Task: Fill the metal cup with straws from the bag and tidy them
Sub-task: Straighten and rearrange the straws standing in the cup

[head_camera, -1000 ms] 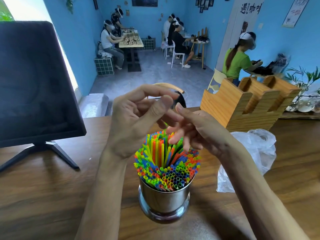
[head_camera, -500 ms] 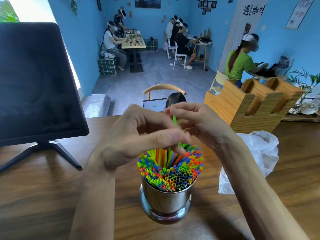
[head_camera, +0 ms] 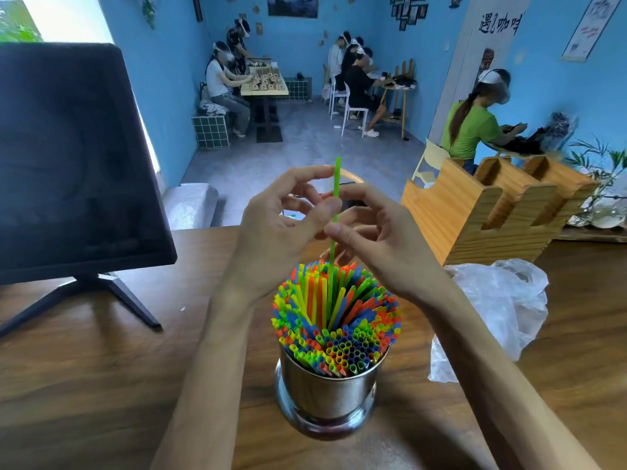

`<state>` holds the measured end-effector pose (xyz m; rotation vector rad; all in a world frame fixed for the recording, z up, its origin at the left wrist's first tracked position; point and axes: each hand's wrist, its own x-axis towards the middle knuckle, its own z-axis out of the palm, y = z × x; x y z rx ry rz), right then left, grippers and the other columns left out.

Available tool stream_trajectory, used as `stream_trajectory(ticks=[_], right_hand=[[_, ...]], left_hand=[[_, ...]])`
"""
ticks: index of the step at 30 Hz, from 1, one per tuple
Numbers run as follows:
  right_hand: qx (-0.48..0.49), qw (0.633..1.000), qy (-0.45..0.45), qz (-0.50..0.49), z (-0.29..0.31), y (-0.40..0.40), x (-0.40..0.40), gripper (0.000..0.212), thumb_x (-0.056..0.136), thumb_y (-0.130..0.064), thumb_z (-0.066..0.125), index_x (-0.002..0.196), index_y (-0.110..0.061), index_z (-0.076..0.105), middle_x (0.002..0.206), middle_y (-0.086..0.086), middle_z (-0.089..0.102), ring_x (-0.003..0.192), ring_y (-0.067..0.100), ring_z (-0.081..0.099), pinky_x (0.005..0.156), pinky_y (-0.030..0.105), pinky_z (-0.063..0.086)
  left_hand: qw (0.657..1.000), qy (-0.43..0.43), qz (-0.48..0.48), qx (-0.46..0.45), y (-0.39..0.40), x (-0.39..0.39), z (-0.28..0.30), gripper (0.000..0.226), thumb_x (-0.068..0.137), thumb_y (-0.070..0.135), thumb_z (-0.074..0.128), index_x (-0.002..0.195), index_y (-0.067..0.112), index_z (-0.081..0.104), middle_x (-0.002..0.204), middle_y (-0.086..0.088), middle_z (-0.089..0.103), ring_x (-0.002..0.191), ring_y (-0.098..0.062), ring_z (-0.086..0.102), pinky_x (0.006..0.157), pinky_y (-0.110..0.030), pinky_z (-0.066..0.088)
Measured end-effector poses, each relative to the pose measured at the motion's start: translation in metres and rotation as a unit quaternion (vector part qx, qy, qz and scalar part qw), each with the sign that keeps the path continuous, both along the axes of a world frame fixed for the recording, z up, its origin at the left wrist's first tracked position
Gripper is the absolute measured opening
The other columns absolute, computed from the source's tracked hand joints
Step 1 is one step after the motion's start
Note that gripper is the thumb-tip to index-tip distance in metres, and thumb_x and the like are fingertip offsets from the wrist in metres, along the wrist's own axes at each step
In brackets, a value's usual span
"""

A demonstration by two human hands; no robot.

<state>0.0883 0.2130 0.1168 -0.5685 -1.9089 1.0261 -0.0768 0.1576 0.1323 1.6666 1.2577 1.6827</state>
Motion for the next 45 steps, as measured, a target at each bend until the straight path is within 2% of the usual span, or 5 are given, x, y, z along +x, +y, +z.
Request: stream_trajectory(ticks=[4,9,17,25,45], right_hand=[[-0.015,0.997,-0.07,-0.021,-0.006,0.001,0.007,0.025,0.084,-0.04,0.081,0.101,-0.036,0.063,0.084,-0.004,0.079,0.079,0.015,0.074,0.077,0.044,0.058],[-0.003,0.991,-0.136,-0.011,-0.011,0.004,0.01,0.025,0.081,-0.033,0.086,0.097,-0.021,0.071,0.076,-0.009,0.076,0.071,-0.001,0.068,0.068,0.011,0.045],[-0.038,0.989,-0.141,0.007,-0.009,0.014,0.022,0.006,0.086,-0.042,0.078,0.087,-0.036,0.076,0.071,-0.021,0.067,0.064,-0.004,0.057,0.065,0.01,0.041],[-0.077,0.955,-0.286,-0.021,-0.012,0.018,0.025,0.044,0.089,-0.064,0.055,0.089,-0.026,0.076,0.083,-0.015,0.073,0.077,-0.003,0.066,0.068,0.017,0.047],[-0.025,0.992,-0.023,-0.119,0.01,0.012,0.007,0.039,0.09,-0.051,0.072,0.079,-0.014,0.075,0.075,0.02,0.066,0.059,0.023,0.051,0.057,0.026,0.038]], left_hand=[[0.999,0.017,0.008,0.04,-0.001,0.001,-0.003,0.032,0.09,0.014,0.078,0.112,0.036,0.072,0.092,0.01,0.068,0.076,-0.004,0.056,0.06,-0.018,0.045],[0.998,0.052,0.004,0.046,-0.001,0.004,-0.01,0.035,0.083,0.016,0.084,0.107,0.039,0.073,0.093,0.016,0.069,0.073,-0.009,0.062,0.058,-0.024,0.051],[0.995,0.102,-0.006,-0.003,0.0,-0.008,-0.024,0.014,0.08,0.037,0.086,0.092,0.042,0.08,0.075,0.015,0.073,0.064,-0.001,0.061,0.059,-0.017,0.047],[0.962,0.243,-0.041,-0.12,0.0,-0.022,-0.027,0.007,0.079,0.043,0.084,0.085,0.043,0.081,0.086,0.02,0.063,0.074,0.0,0.053,0.064,-0.011,0.037],[0.975,0.2,-0.038,-0.093,0.014,-0.014,-0.033,0.017,0.083,0.047,0.081,0.074,0.037,0.071,0.056,0.017,0.053,0.051,-0.001,0.044,0.053,-0.013,0.036]])
